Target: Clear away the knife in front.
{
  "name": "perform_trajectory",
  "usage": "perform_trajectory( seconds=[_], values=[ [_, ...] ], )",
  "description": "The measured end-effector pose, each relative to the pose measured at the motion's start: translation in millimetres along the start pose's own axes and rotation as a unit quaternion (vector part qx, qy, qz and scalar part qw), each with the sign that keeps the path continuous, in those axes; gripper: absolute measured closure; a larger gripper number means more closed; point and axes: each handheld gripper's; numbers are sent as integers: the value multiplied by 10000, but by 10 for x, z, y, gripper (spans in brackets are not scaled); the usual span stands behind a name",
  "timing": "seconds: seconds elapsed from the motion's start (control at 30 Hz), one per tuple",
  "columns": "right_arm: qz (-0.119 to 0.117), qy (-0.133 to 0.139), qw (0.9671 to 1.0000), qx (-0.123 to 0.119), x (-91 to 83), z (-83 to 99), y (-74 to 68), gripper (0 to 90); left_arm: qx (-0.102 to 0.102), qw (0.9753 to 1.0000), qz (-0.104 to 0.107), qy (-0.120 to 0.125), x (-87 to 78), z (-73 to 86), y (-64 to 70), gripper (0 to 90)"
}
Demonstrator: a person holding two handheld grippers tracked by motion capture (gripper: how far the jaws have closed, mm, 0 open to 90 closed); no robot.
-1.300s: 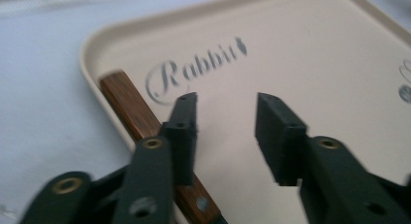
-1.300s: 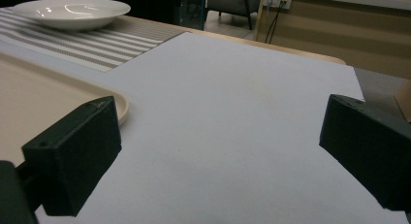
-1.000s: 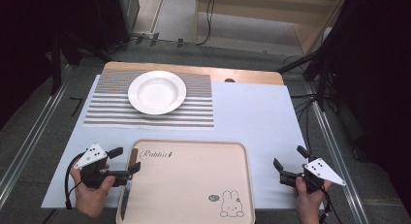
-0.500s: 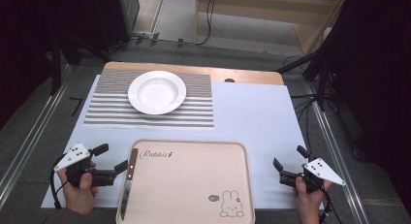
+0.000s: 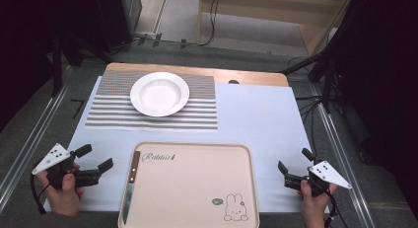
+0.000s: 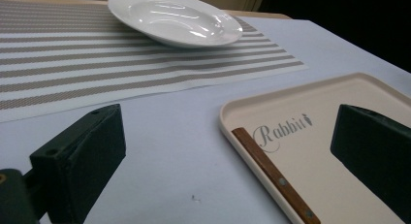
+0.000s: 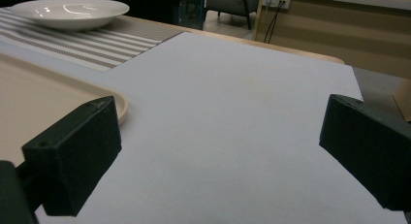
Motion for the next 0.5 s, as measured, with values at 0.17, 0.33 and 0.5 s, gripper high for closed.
perform_trajectory(
  seconds=[0.17, 0.33, 0.5],
  values=[
    [-2, 0, 10000, 0, 1, 0, -1, 0, -8, 9999, -143, -29, -52, 24, -99, 0],
    [2, 2, 10000, 17, 1, 0, 1, 0, -88, 9996, -265, -25, -110, 47, -206, 0],
    [5, 13, 10000, 24, 1, 0, 6, 0, -170, 9992, -364, 47, -179, 73, -305, 0]
  ],
)
Point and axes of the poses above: each handheld gripper's, and its own axes: x roughly forward along the jaws, z roughly out of its underside, y roughly to its right, and after that the axes turned 2 degrees about x, right-handed
